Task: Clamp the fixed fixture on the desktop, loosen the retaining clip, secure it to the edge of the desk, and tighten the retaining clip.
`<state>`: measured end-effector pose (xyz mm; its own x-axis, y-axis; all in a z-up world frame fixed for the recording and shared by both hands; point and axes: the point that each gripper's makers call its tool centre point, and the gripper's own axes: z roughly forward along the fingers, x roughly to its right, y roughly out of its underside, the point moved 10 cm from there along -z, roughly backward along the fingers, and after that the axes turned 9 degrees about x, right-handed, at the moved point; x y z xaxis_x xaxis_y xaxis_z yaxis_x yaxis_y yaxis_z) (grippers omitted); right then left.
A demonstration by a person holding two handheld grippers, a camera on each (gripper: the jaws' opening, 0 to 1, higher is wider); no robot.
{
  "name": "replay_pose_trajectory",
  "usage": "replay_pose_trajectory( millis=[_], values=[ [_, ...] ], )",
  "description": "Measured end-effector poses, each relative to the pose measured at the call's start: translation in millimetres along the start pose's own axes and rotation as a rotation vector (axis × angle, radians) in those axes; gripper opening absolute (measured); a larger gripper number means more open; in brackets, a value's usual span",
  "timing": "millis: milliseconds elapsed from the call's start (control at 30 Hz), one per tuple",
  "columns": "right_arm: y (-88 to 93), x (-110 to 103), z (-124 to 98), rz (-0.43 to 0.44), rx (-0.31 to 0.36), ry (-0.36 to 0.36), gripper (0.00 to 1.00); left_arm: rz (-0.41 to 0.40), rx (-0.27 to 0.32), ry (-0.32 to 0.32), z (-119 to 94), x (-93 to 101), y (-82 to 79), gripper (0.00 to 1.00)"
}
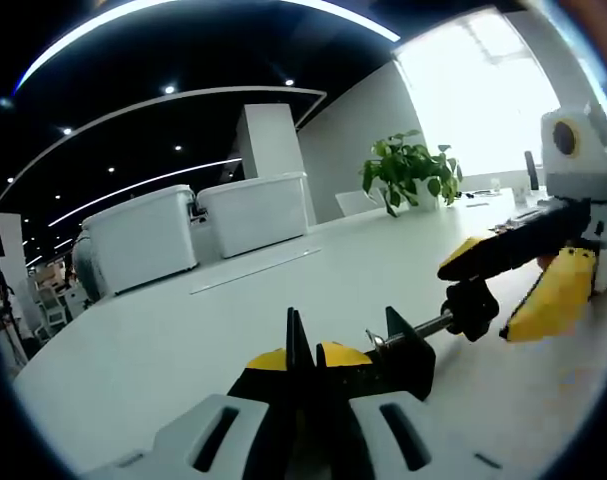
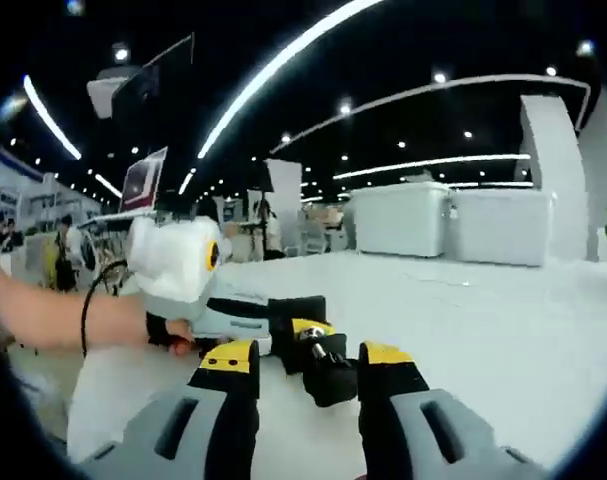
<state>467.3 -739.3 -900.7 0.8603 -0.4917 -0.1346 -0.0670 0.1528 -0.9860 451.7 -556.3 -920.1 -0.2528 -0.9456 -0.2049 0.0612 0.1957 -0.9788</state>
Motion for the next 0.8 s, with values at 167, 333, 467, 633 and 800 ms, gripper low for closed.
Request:
replay_pose_trajectory(
  millis=[167,333,467,633,800],
  values=[
    [2.9,14,-1,0.226,-0.018,0.035,0.27,-0.001,0.0,0.001,0,-0.1,-0.1,0.07],
    [12.7,10,7,0.233,-0.103,-0.002,0.27,-0.002,0.0,0.002,0,-0.1,-0.1,0.07],
    [13.6,9,4,0.221,-0.112,-0.003,0.26,-0.002,0.0,0.002,0,-0.3,0.0,0.07],
    [13.1,6,4,0.129,-0.102,-0.011,0.26,-0.004,0.0,0.003,0,-0.5,0.1,0.07],
    [12.7,-4,5,-0.112,-0.094,-0.007,0.26,-0.003,-0.001,0.002,0,-0.2,0.2,0.07]
  ],
)
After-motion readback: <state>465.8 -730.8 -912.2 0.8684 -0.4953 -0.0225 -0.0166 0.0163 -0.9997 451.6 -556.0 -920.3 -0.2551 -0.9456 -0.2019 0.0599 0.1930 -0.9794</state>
